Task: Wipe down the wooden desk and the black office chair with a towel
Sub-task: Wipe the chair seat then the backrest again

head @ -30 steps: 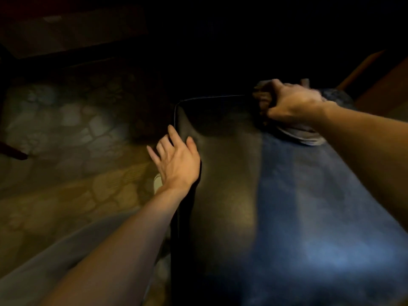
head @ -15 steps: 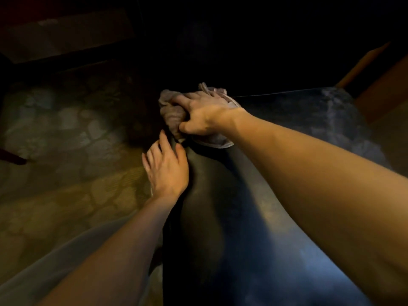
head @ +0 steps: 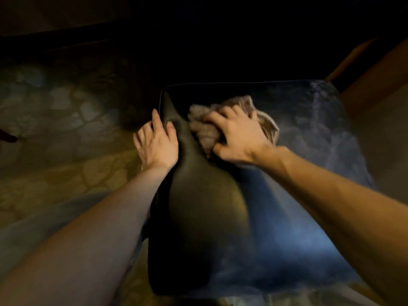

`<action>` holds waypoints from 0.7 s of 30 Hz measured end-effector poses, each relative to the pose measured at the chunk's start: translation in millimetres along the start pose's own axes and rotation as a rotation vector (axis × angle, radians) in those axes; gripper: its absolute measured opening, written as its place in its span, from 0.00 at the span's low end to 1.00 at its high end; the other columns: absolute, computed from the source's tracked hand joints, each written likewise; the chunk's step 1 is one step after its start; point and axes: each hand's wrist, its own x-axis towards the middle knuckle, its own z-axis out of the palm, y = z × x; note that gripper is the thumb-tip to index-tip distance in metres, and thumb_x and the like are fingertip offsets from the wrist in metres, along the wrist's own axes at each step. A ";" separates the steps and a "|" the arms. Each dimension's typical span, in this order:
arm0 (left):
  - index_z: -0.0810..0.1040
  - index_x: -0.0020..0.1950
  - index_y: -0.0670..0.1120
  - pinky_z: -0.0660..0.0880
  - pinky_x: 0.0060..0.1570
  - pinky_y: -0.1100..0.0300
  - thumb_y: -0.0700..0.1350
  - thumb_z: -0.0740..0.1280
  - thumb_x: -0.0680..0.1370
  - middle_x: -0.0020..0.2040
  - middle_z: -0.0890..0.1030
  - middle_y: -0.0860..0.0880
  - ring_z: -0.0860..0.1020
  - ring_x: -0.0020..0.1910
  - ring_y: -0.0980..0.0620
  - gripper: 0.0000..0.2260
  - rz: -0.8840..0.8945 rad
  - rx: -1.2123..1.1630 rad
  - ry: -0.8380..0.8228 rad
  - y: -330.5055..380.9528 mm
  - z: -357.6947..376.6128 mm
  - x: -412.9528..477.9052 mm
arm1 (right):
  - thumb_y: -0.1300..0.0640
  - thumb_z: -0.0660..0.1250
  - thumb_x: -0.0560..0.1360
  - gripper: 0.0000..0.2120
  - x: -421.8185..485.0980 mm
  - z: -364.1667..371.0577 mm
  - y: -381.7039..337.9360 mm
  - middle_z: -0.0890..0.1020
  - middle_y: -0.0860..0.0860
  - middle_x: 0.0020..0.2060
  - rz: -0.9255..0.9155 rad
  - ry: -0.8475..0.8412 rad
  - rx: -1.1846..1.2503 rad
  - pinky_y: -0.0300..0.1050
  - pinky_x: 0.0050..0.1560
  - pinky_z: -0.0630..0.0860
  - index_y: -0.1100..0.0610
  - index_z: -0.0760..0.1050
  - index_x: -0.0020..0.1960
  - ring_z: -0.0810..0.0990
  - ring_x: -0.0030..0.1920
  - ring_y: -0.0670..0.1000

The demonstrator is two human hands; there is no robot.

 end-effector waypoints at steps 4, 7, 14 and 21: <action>0.52 0.84 0.46 0.50 0.79 0.42 0.55 0.49 0.86 0.77 0.67 0.40 0.60 0.79 0.41 0.27 0.019 0.024 -0.010 5.0 -9.9 -6.4 | 0.40 0.59 0.64 0.35 -84.4 24.3 -25.7 0.76 0.53 0.62 -0.062 0.016 0.078 0.67 0.60 0.71 0.46 0.70 0.71 0.72 0.63 0.60; 0.50 0.84 0.46 0.47 0.79 0.41 0.56 0.47 0.87 0.79 0.65 0.40 0.57 0.80 0.40 0.27 0.027 0.044 -0.086 8.5 -18.0 -5.8 | 0.40 0.61 0.64 0.35 -139.9 35.0 -46.9 0.76 0.51 0.63 -0.100 -0.063 0.106 0.63 0.60 0.72 0.44 0.69 0.71 0.73 0.65 0.58; 0.48 0.85 0.48 0.55 0.78 0.41 0.61 0.48 0.86 0.81 0.59 0.39 0.57 0.80 0.37 0.31 0.036 0.064 -0.253 -7.7 -48.6 -40.4 | 0.41 0.61 0.66 0.28 -180.0 6.9 -52.3 0.81 0.48 0.55 -0.165 0.040 0.168 0.53 0.60 0.73 0.43 0.74 0.65 0.77 0.59 0.55; 0.46 0.85 0.48 0.58 0.76 0.43 0.62 0.51 0.85 0.82 0.59 0.41 0.57 0.80 0.38 0.33 -0.019 -0.132 -0.280 -21.0 -33.0 -83.4 | 0.44 0.63 0.65 0.36 -110.1 -57.7 -29.7 0.75 0.56 0.68 -0.071 0.364 -0.138 0.68 0.63 0.67 0.48 0.71 0.73 0.70 0.70 0.63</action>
